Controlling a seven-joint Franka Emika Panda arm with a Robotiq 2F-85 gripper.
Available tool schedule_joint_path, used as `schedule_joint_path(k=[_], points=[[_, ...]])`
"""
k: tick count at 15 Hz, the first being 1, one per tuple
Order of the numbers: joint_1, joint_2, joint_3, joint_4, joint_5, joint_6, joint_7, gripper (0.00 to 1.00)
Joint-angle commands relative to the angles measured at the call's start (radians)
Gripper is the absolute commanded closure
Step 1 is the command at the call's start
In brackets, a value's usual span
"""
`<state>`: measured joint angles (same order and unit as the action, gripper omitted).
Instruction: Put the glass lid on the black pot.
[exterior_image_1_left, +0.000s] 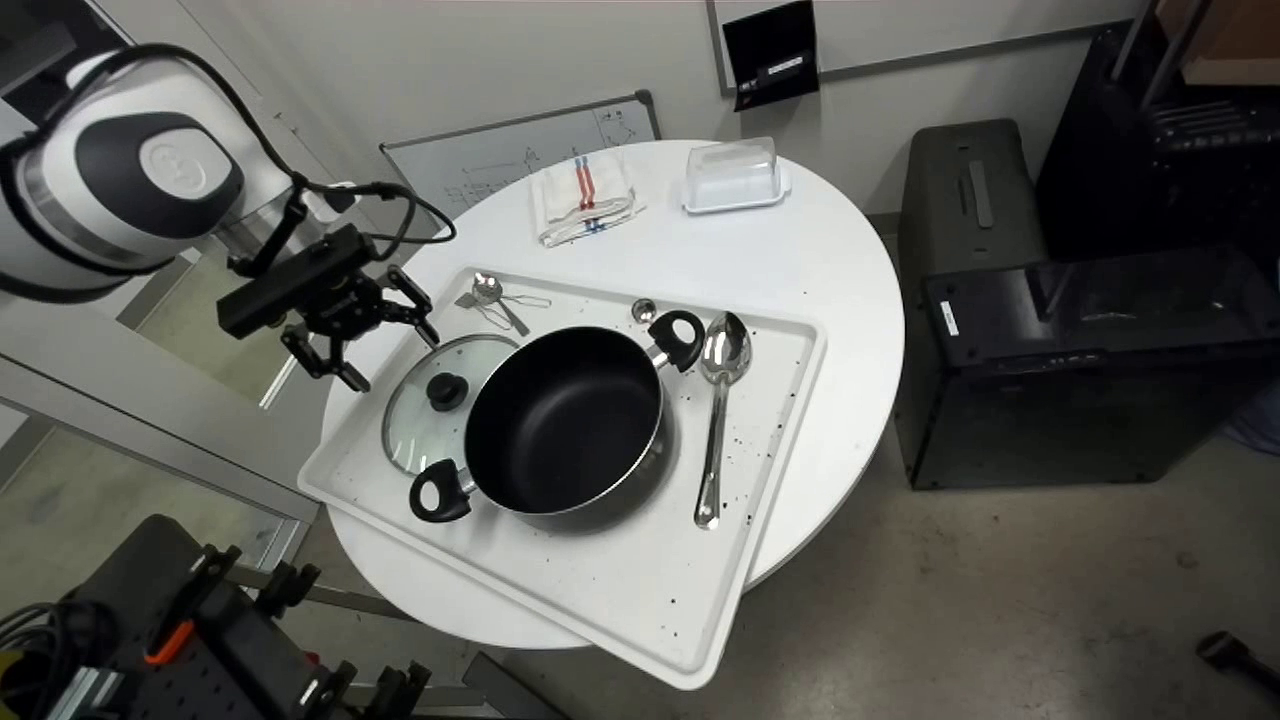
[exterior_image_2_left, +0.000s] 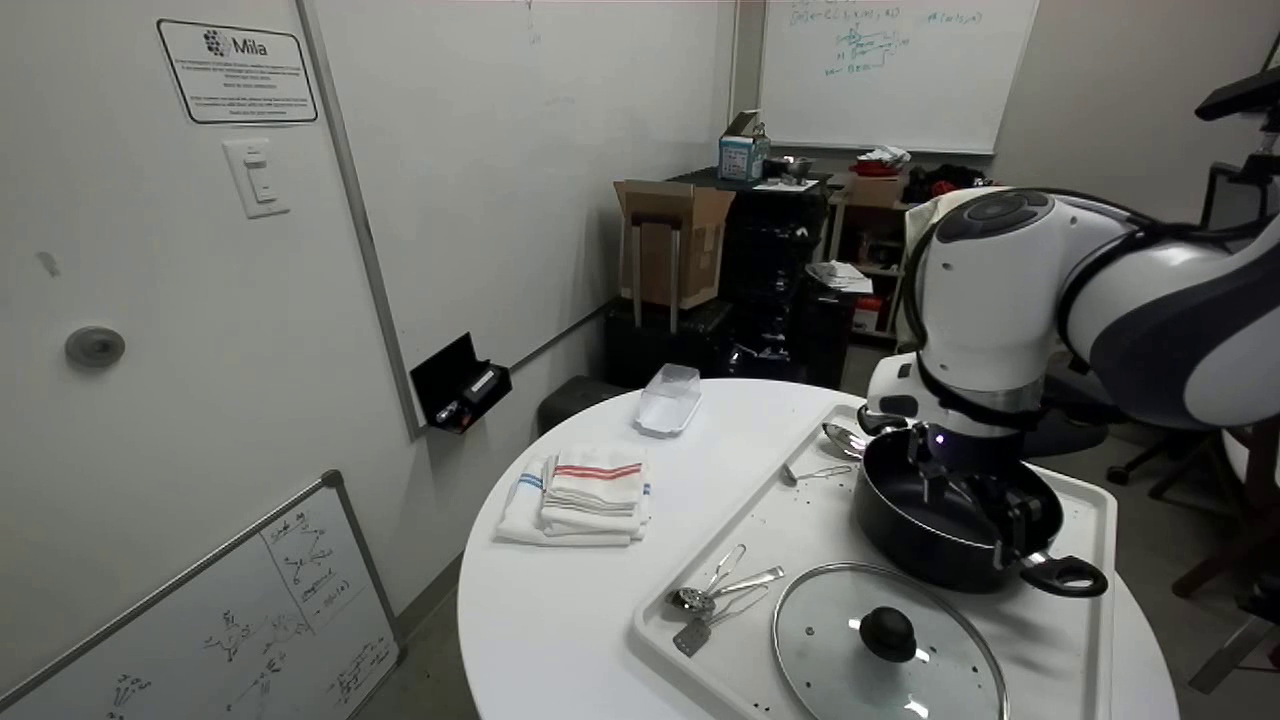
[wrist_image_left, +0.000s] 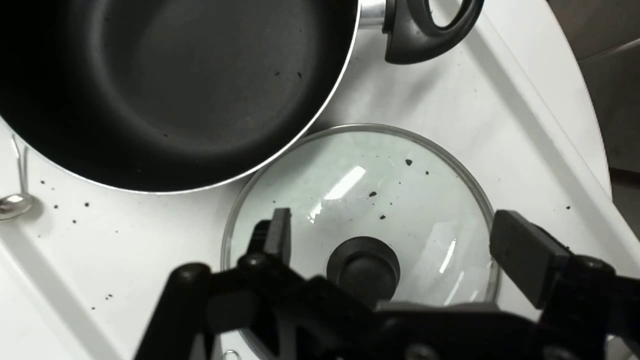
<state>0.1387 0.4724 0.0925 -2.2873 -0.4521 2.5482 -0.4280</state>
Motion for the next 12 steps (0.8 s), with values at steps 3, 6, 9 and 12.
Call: schedule_joint_path(k=[3,6,9,12], points=[[0.055,0.118,-0.023,0.046,-0.094,0.092,0.051,0.0],[0.081,0.179,-0.039,0.083,-0.117,0.123,0.072,0.0],[0.096,0.232,-0.048,0.124,-0.122,0.139,0.08,0.0],[0.109,0.289,-0.054,0.177,-0.118,0.144,0.082,0.0]])
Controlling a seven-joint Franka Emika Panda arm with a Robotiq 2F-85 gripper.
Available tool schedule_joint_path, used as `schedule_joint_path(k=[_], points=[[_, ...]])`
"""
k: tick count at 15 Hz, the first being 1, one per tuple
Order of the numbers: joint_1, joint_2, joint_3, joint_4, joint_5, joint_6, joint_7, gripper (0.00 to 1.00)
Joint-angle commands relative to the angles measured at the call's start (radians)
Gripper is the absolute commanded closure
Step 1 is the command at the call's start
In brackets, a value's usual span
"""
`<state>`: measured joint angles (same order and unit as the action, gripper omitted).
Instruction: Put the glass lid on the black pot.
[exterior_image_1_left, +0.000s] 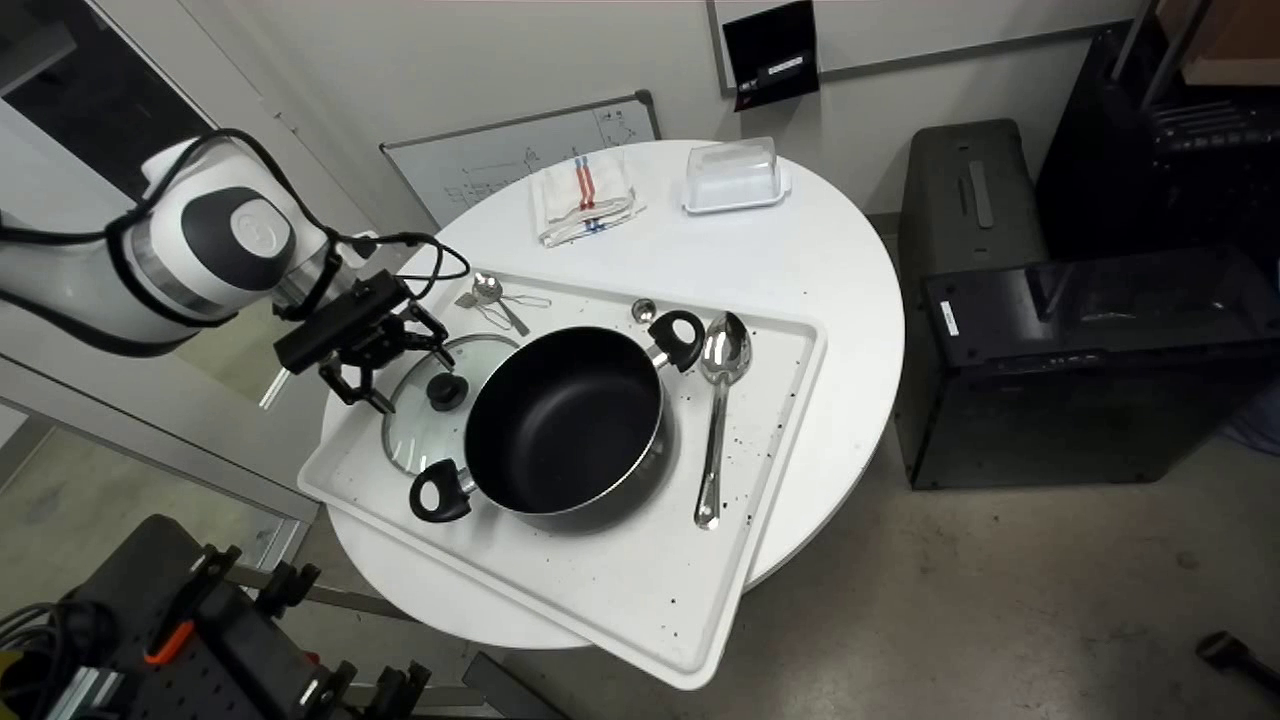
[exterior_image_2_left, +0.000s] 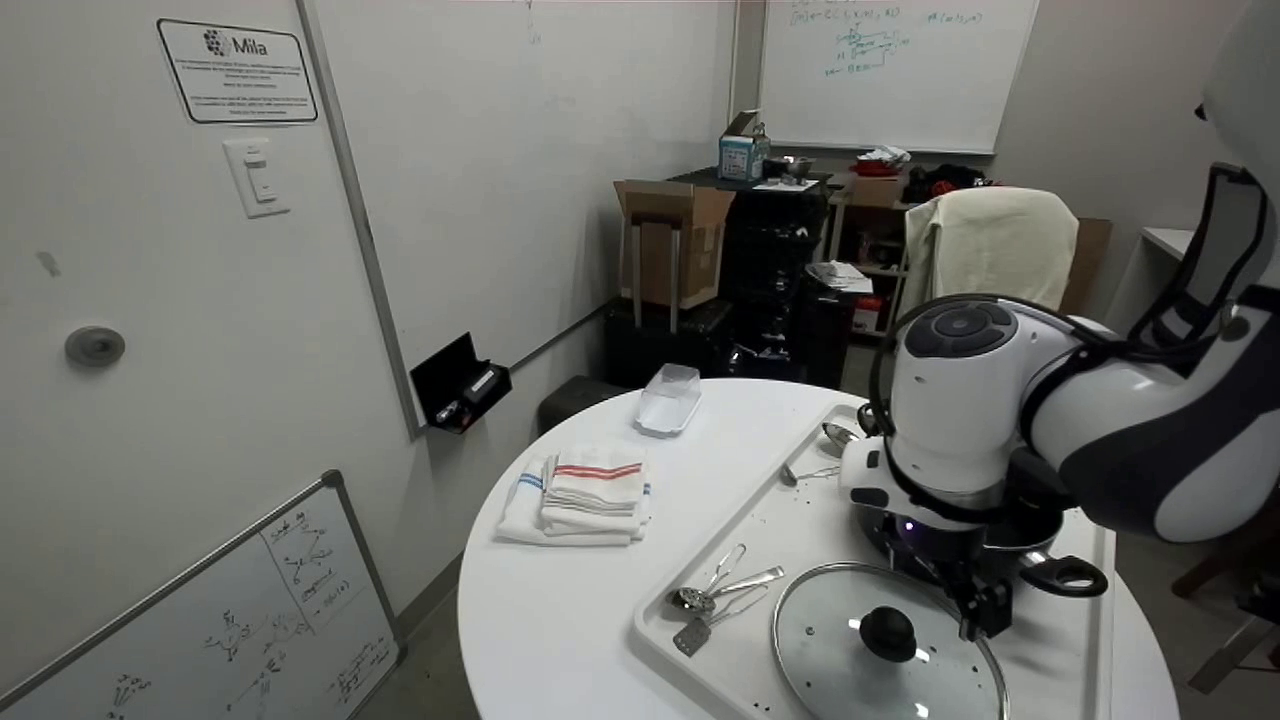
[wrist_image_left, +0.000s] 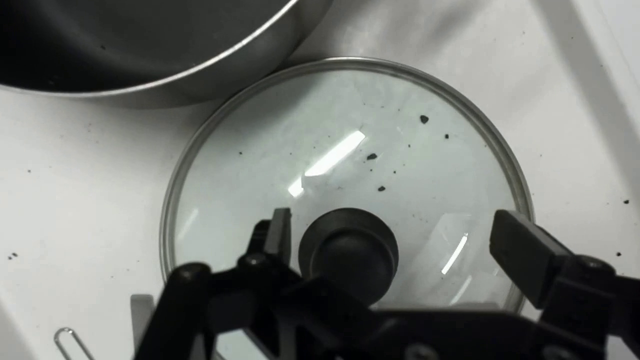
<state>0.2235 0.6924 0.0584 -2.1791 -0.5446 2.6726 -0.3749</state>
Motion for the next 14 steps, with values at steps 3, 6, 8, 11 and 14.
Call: schedule_joint_path(k=[3,6,8,11,14], points=[[0.028,0.114,-0.016,0.116,-0.017,0.012,0.021,0.0],[0.032,0.155,-0.013,0.159,-0.013,0.01,0.016,0.0],[0.035,0.177,-0.011,0.184,-0.011,0.008,0.013,0.0],[0.039,0.201,-0.009,0.215,-0.008,0.006,0.01,0.0],[0.041,0.209,-0.008,0.226,-0.009,0.009,0.007,0.33]])
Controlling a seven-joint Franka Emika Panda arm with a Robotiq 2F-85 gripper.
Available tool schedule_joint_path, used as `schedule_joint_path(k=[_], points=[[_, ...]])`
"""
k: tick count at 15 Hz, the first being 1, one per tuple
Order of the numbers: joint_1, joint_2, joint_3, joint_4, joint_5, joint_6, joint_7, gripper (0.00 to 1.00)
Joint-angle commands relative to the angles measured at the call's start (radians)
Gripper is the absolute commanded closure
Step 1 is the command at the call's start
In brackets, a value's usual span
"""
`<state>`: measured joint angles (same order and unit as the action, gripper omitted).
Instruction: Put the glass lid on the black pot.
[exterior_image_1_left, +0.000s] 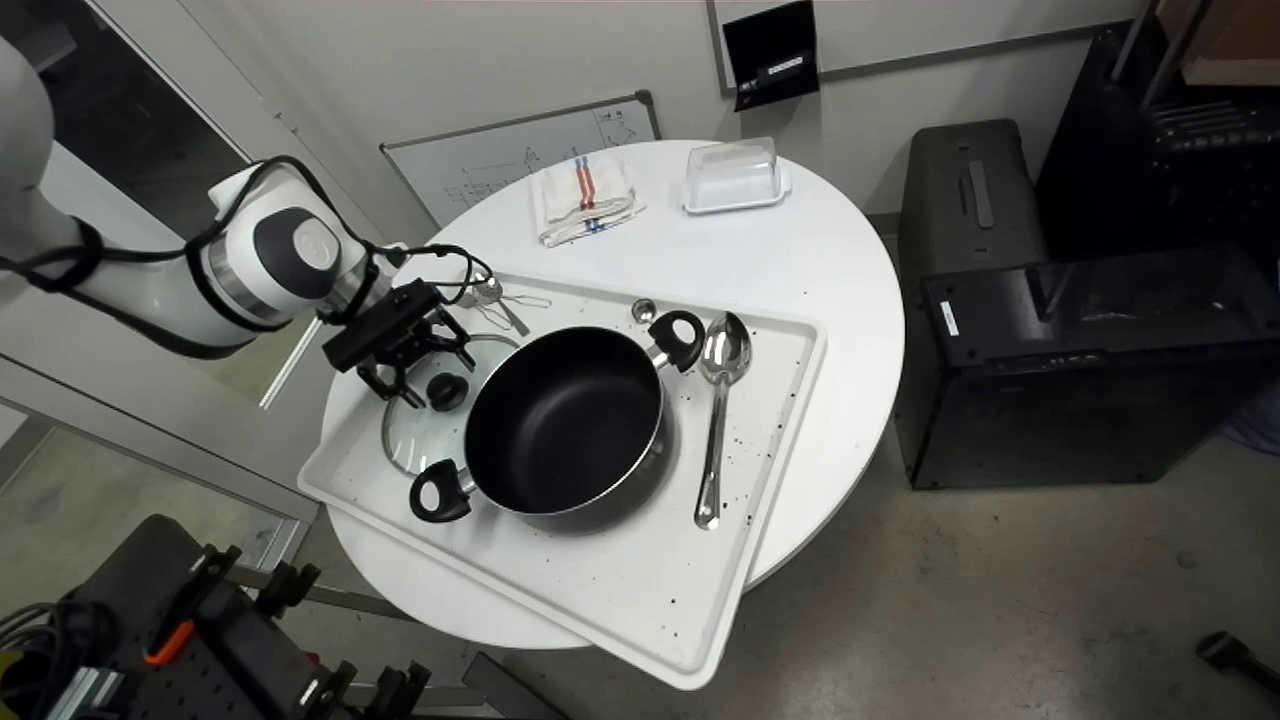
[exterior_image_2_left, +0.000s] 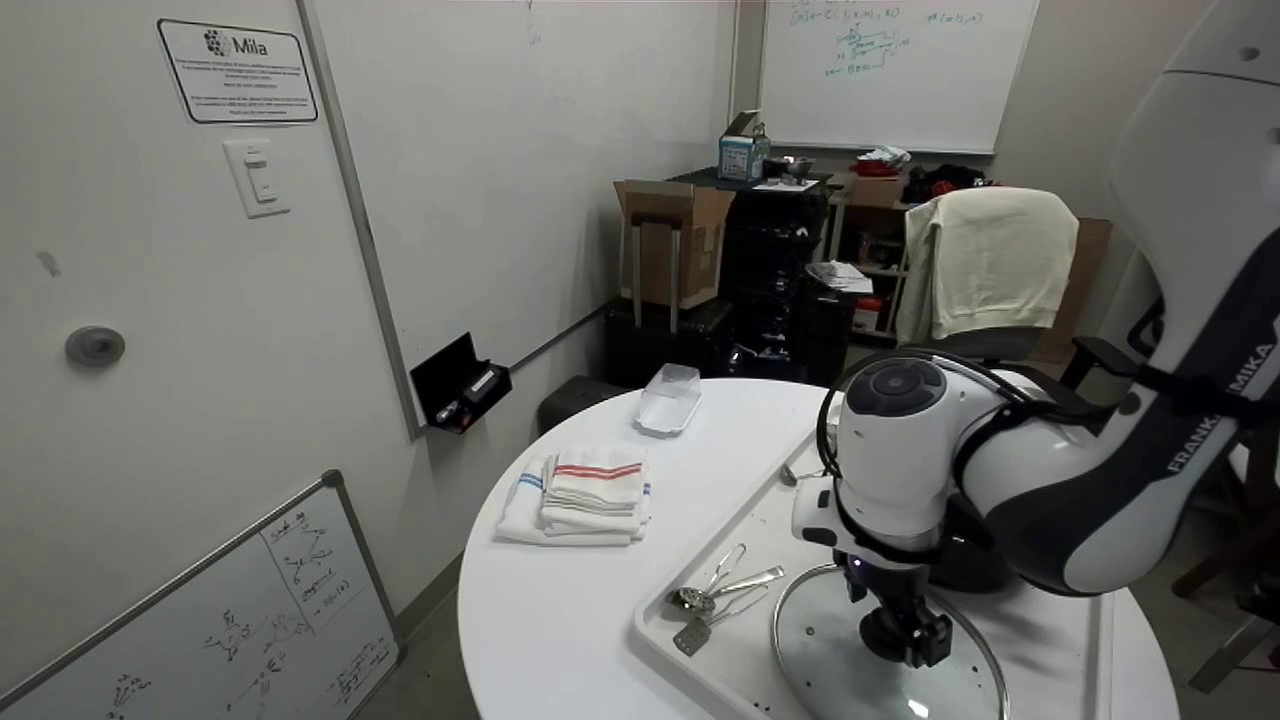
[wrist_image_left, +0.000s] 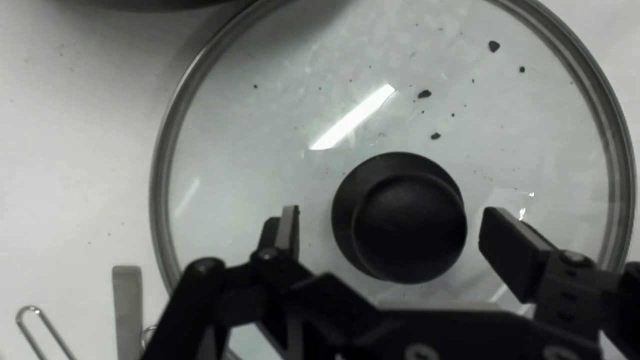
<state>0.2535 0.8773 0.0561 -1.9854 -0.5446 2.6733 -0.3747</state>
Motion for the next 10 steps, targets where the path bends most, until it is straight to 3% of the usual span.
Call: schedule_joint_path(k=[1,4,6,10], points=[[0.011,0.024,-0.005,0.033,-0.01,0.01,0.006,0.41],[0.011,0.013,-0.005,0.024,-0.013,0.015,0.005,0.65],[0.01,-0.003,-0.005,0.013,-0.015,0.019,0.004,0.75],[0.006,-0.019,-0.004,-0.002,-0.016,0.019,0.0,0.75]])
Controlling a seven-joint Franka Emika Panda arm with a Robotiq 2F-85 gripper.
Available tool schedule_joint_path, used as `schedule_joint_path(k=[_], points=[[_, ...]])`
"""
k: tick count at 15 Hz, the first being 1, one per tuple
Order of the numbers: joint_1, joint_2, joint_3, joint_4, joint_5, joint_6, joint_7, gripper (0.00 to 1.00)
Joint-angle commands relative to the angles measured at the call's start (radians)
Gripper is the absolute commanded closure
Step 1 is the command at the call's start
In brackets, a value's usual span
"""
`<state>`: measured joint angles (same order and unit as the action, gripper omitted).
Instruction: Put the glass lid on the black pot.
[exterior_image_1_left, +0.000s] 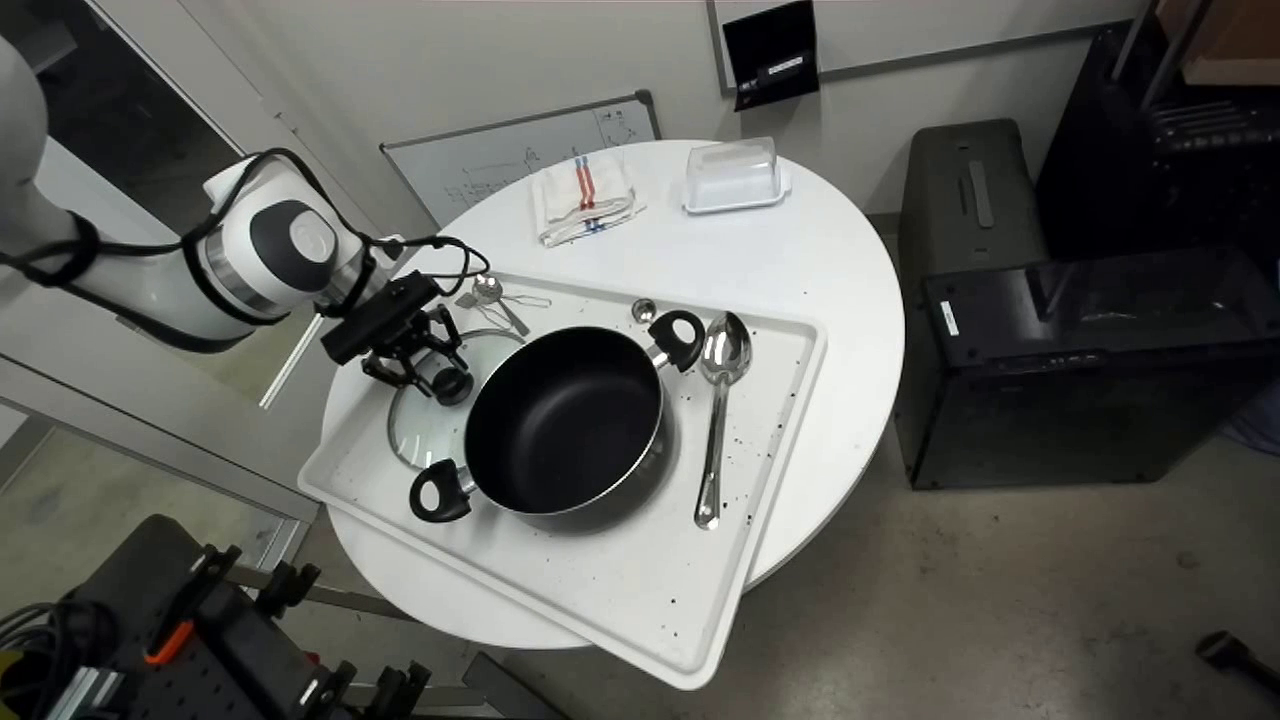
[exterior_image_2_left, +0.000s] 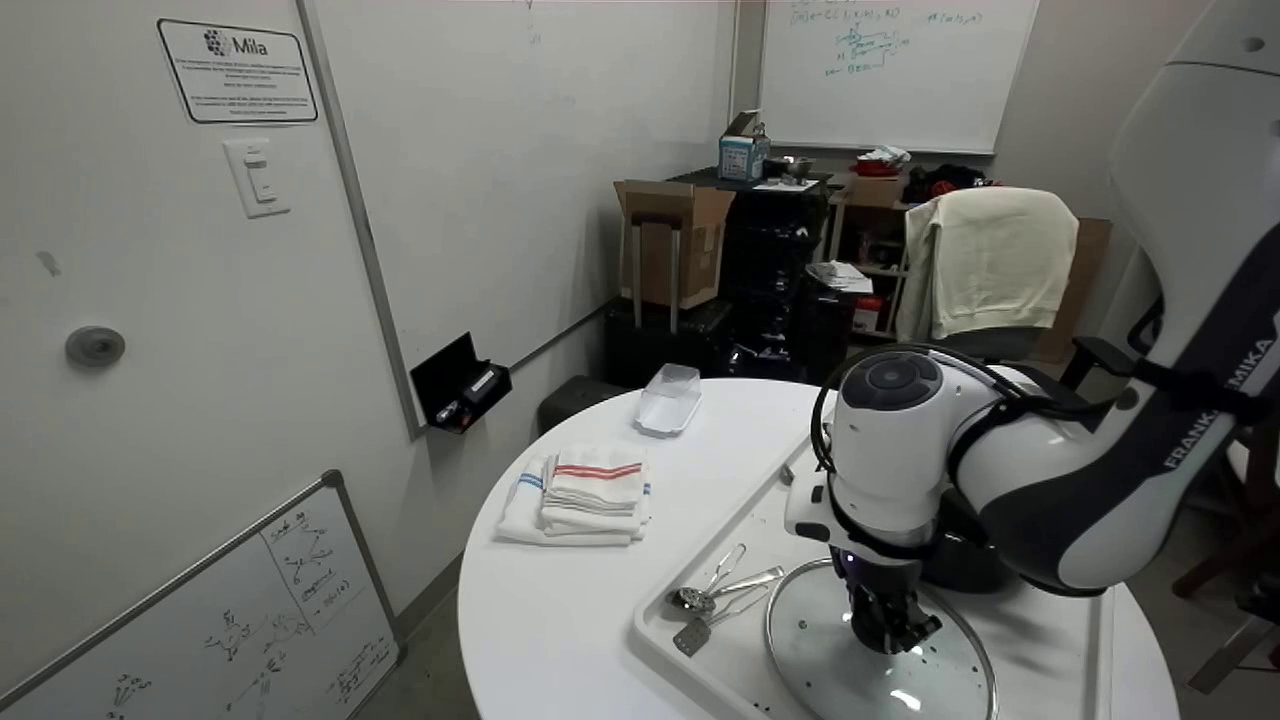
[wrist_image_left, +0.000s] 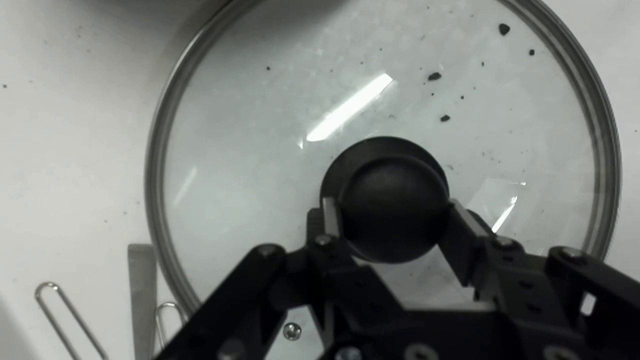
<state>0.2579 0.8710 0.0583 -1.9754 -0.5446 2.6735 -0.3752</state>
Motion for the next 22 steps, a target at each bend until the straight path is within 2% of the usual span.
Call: schedule_joint_path(k=[1,16,22], points=[[0.0,-0.017,-0.005,-0.014,-0.015,0.017,-0.002,0.75],[-0.086,-0.262,0.079,-0.169,0.022,-0.003,-0.08,0.75],[-0.097,-0.354,0.092,-0.233,0.025,-0.01,-0.091,0.75]])
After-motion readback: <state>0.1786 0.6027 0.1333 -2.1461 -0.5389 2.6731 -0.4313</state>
